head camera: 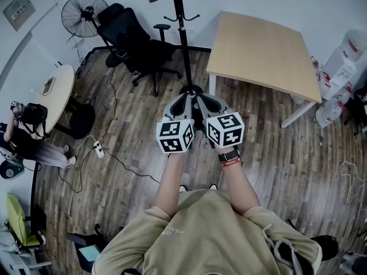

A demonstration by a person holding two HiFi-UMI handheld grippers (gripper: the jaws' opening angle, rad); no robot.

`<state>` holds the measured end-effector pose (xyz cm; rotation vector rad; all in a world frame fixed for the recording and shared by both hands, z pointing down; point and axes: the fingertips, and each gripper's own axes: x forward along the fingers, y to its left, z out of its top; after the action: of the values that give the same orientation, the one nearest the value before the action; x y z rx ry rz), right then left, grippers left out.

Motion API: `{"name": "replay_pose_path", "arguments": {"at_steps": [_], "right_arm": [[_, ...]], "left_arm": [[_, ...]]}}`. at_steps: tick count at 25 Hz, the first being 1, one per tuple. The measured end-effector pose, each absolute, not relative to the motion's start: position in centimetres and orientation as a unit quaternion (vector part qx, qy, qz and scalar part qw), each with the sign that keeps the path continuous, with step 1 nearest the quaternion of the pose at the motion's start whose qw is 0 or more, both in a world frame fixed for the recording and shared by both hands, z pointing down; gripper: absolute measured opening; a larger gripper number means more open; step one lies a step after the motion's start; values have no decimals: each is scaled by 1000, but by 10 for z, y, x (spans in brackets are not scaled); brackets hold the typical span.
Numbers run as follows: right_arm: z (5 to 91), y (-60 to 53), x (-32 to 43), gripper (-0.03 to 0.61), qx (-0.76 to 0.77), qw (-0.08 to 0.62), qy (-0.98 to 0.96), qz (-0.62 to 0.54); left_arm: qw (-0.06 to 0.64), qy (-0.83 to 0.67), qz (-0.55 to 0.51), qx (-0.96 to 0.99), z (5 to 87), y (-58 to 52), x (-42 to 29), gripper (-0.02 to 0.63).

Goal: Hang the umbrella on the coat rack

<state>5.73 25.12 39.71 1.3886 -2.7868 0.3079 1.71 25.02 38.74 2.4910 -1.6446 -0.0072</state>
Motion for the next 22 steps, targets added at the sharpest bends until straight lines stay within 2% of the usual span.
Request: {"name": "replay_pose_path", "arguments": {"at_steps": [13, 22], "right_arm": [[412, 265, 120, 15, 435, -28, -889, 138], [419, 243, 127, 15, 433, -13, -891, 139]], "left_arm": [[72, -556, 10, 828, 400, 270, 78, 26], [71, -564, 22, 822, 408, 255, 83, 26]]}}
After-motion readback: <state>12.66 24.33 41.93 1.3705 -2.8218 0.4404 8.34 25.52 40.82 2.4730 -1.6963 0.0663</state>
